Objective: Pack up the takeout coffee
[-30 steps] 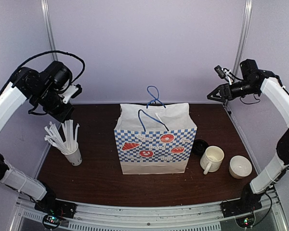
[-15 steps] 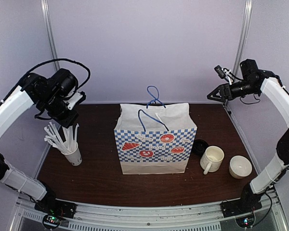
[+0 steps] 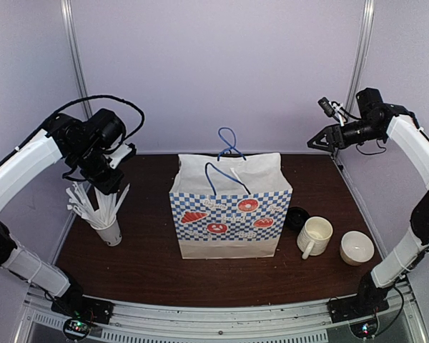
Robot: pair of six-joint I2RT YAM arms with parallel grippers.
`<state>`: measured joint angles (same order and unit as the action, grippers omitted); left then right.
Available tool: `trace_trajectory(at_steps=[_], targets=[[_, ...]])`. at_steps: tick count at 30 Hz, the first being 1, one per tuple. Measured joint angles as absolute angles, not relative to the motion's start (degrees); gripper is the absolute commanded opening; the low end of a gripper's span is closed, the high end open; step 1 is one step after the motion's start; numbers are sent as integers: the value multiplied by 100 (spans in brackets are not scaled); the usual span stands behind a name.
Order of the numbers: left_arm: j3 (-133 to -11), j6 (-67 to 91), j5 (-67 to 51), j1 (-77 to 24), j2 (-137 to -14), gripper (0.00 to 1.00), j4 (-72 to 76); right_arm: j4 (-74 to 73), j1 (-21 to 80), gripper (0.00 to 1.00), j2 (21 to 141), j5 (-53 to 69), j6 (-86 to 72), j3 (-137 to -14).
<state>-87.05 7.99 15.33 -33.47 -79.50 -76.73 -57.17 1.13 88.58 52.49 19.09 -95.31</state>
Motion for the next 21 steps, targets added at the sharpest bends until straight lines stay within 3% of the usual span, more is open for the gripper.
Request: trace_trajectory(at_steps=[6,13,21], targets=[[-8661,766,1457,-3347,-7950,0,-7634,-5717,113,81,8860,5249,1909,-9531],[-8989,735,1413,-3347,-8016,0,-7819,-5717,113,81,8858,5249,1909,-9531],[-10787,803,1437,-3347,-7964,0,-8565,-5719,113,81,8860,5269,1909,-9531]])
